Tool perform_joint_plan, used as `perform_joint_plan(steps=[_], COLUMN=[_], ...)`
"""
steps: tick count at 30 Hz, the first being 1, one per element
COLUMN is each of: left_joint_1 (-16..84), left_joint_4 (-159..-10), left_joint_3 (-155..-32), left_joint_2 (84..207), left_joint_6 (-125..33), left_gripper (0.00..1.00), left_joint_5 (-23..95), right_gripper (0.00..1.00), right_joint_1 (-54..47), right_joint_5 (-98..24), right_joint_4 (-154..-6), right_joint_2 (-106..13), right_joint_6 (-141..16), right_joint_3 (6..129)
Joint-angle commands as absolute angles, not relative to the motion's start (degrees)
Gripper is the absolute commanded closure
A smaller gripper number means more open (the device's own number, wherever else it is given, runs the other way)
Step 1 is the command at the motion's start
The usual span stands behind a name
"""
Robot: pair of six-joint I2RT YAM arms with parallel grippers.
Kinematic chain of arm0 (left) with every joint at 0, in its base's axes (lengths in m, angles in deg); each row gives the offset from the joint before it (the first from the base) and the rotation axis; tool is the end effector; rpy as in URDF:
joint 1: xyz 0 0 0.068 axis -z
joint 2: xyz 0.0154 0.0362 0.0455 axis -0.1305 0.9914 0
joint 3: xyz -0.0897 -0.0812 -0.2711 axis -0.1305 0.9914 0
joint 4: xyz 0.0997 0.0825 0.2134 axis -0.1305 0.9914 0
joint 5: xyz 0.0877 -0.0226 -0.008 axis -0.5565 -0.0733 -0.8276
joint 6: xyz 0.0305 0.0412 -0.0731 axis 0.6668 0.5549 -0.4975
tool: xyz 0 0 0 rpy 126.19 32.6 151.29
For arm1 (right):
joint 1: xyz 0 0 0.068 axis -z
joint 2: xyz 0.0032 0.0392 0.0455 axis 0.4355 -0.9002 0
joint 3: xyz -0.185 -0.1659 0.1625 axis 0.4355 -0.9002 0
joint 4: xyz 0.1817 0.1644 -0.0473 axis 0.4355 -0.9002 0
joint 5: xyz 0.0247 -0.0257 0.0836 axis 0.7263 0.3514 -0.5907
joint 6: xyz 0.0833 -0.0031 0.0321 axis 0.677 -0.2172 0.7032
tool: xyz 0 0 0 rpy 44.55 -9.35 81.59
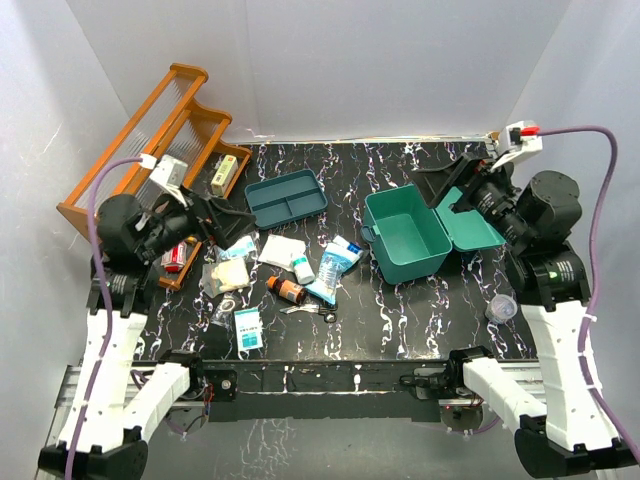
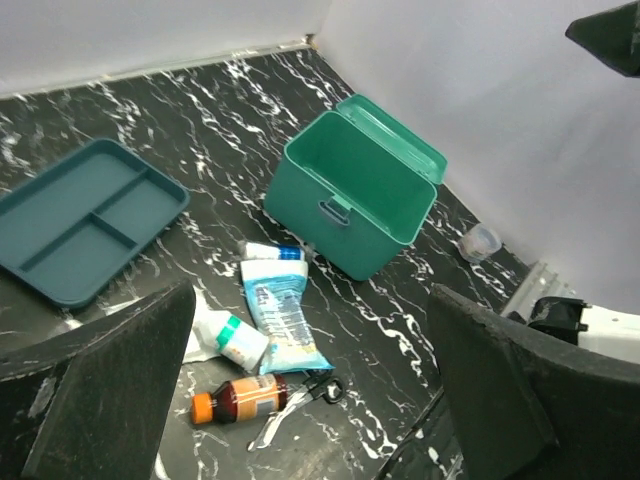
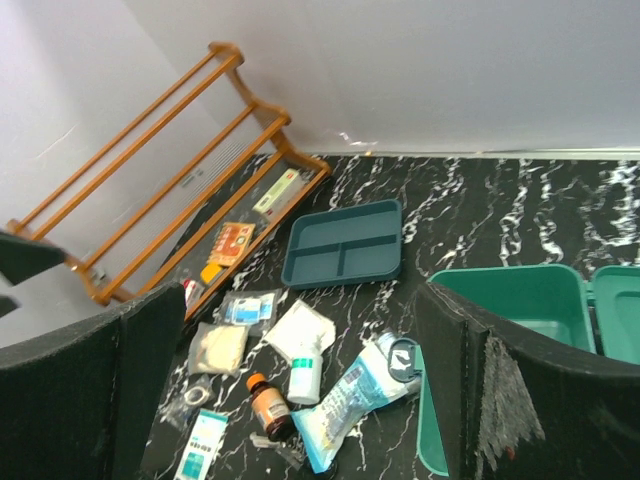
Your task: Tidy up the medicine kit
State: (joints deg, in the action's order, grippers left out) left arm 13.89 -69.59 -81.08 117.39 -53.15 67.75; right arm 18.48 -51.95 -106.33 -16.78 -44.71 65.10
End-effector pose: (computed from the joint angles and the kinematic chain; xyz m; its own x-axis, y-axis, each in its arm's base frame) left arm 0.1678 -0.0704 0.4316 -0.2504 -0.2221 -0.9423 0.6815 0.6509 -0.3345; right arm 0.1717 0.0530 0.4714 -0.2743 0.3535 -0.8943 -0.4218 0.7915 0.4422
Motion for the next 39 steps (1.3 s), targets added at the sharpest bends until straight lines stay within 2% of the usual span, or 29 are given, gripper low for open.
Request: perform_joint_plan(steps=[1,3,7,12,19,24,32,36,39], left_joint_1=[14.79,16.11,20.57,23.67,24.99,25.13,25.08,25.08,25.15], left_joint_4=[-78.19,-79.87,-78.48,-79.24,-73.32,-71.11,-67.02,-65.84,-66.61], left_joint_3=[-75.61,-73.28,-69.89,-66.95,-67.75,-68.31,-69.62,-69.79,-68.63], left_joint_2=[120.38,122.45,127.85,135.01,141.22,142.11,138.04,135.84,134.3], left_joint_6=[-58.97,-61.58,-67.35,-74.96,-75.71,-75.03,-74.09,-73.04,-73.5], left_gripper=[0.01,0.03,0.19,0.25,0.34,0.35,0.34,0.34,0.34], left_joint_5=[71.48,67.63,53.27,43.77,30.84,30.52,30.51,31.39,32.49], right_gripper=[0.11,0.14,0.2,0.26,0.32,0.41,0.45,0.61,0.67], right_joint_1=[18.79,18.79,18.66,15.81,-0.42,-10.31,-23.07,-24.73,-25.07], right_joint_5=[-57.94,-59.62,-58.71,-54.18,-33.27,-20.45,-0.83,4.24,5.09], right_joint_4=[-100.61,-98.67,-95.85,-93.27,-92.11,-97.93,-116.24,-121.46,-121.14], right_joint_2=[-19.48,-20.53,-22.38,-25.48,-31.19,-37.53,-49.26,-53.99,-55.85], right_joint_6=[-42.37,-41.02,-38.95,-35.5,-33.43,-30.47,-14.77,-9.72,-8.63], right_joint_3=[62.09,60.21,56.19,53.41,52.7,56.79,66.42,67.25,65.62])
